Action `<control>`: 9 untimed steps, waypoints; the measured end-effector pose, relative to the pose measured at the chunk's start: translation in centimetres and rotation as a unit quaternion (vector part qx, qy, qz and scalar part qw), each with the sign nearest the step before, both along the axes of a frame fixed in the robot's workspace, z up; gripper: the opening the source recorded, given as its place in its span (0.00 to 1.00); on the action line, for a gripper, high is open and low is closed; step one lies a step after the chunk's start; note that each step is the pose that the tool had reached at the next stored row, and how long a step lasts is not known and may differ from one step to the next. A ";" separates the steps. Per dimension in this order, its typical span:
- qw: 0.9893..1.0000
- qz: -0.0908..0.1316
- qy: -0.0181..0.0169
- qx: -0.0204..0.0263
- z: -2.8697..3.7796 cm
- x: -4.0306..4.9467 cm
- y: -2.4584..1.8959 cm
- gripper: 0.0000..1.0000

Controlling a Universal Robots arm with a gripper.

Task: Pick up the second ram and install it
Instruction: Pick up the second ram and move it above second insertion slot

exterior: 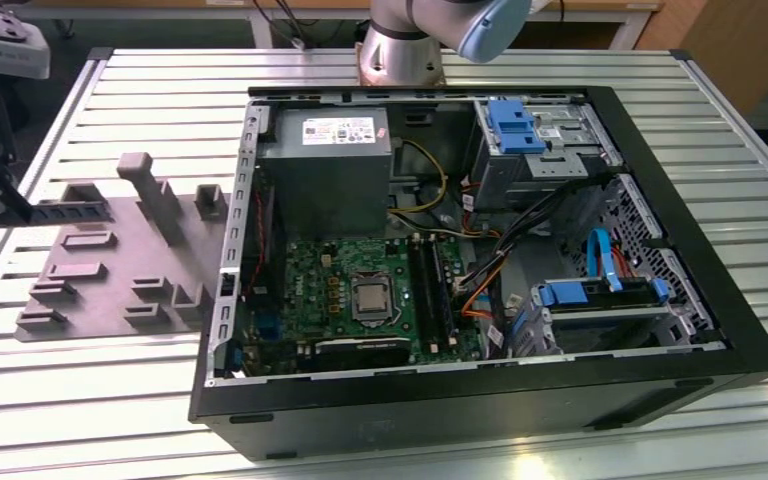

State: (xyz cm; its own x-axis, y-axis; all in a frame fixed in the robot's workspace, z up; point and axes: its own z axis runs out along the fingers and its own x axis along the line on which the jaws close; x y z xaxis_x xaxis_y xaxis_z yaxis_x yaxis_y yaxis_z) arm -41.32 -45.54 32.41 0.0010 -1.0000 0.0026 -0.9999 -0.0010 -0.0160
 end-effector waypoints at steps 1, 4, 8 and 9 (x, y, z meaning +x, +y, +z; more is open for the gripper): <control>1.000 0.000 0.000 0.000 0.11 0.00 0.00 0.14; 1.000 0.000 0.000 0.000 0.43 0.00 0.00 0.14; 1.000 0.000 0.000 0.000 0.86 0.00 0.00 0.14; 1.000 0.000 0.000 0.000 0.96 0.00 0.00 0.14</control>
State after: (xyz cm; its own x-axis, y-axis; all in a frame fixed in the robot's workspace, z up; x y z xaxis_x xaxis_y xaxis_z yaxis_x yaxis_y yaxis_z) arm -41.32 -45.54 33.38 0.0008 -1.0000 0.0026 -0.9999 -0.0009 -0.0160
